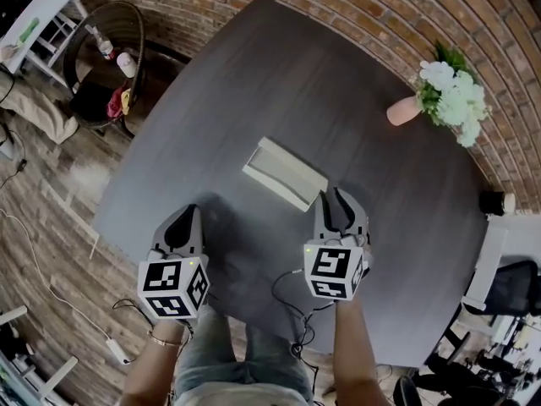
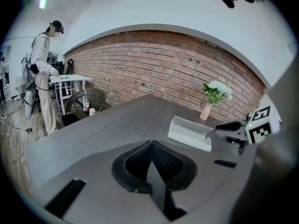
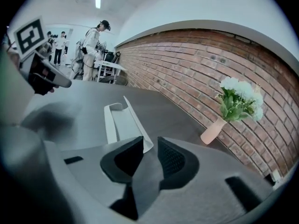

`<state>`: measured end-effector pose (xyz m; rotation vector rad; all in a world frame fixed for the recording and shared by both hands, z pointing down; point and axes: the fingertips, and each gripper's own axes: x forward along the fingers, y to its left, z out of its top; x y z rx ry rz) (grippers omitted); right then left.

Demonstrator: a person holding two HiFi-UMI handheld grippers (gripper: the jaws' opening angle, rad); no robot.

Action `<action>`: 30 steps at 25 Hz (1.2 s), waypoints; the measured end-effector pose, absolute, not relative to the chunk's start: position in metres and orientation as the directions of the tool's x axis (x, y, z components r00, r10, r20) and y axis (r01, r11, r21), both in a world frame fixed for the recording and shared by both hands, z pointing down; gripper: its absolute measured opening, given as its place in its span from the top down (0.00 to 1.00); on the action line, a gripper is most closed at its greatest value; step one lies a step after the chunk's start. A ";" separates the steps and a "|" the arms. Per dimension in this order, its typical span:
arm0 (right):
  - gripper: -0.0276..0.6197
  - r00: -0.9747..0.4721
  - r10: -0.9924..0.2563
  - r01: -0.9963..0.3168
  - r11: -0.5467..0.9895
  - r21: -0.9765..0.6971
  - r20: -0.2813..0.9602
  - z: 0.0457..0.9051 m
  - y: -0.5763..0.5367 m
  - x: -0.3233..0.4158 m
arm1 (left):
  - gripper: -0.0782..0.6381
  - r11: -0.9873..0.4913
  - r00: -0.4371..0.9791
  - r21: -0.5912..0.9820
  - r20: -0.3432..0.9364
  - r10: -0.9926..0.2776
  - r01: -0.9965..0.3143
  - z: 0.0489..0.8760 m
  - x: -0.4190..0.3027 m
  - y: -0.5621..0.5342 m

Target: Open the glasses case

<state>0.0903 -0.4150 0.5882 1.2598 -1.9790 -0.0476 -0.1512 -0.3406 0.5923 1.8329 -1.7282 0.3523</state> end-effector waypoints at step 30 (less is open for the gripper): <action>0.86 -0.173 -0.850 -0.891 0.350 0.288 0.497 0.514 -0.383 0.105 | 0.90 -0.073 0.189 0.240 0.504 -0.843 -0.968 0.542 -0.140 -0.334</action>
